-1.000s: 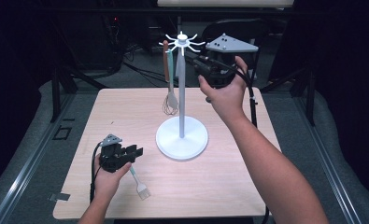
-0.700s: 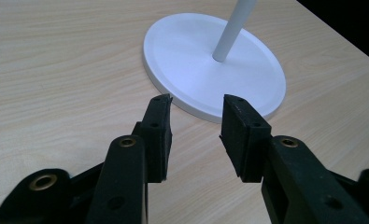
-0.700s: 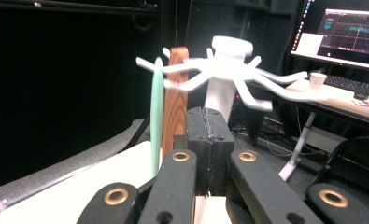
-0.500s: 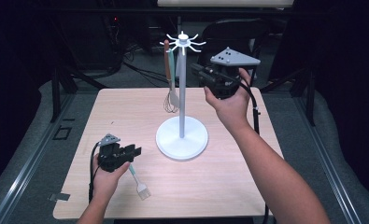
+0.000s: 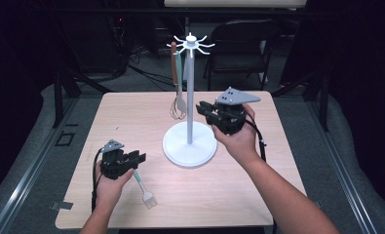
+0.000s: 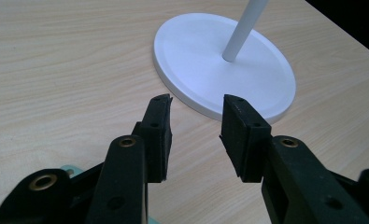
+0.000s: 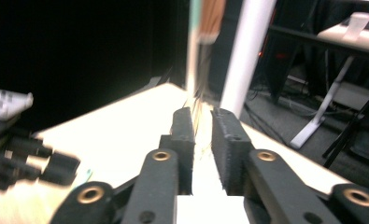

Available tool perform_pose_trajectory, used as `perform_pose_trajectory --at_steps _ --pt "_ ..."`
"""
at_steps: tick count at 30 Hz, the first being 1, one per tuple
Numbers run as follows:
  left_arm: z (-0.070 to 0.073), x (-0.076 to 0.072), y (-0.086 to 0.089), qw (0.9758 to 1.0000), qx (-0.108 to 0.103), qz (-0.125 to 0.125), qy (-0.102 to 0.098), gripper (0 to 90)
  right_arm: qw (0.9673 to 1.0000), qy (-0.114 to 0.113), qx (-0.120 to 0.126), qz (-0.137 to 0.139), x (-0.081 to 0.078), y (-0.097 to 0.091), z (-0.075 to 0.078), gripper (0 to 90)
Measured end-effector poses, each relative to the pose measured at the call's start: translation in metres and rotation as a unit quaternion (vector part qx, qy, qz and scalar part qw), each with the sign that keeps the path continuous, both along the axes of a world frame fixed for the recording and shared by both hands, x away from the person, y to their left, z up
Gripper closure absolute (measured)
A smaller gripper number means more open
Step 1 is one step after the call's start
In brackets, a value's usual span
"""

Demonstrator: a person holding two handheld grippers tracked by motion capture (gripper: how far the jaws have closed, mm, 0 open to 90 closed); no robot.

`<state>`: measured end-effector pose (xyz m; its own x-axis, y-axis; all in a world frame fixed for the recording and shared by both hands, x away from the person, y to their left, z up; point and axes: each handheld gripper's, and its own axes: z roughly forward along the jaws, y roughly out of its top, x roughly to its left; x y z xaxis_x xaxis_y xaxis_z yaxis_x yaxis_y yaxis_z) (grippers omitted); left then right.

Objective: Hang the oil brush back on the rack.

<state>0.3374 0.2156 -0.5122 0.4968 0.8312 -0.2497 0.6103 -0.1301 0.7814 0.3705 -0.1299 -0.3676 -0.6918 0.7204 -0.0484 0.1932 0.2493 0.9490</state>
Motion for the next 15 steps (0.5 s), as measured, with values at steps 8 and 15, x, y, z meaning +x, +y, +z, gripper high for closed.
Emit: perform_pose_trajectory --at_steps 8,15 --pt "0.0 0.0 0.002 1.0 0.0 0.001 -0.002 62.6 0.9976 0.051 -0.036 0.031 -0.012 0.013 -0.051 62.0" --pt "0.0 0.001 0.003 1.0 0.002 0.001 -0.001 62.3 0.9934 0.086 -0.066 0.037 -0.015 0.023 -0.09 58.6"
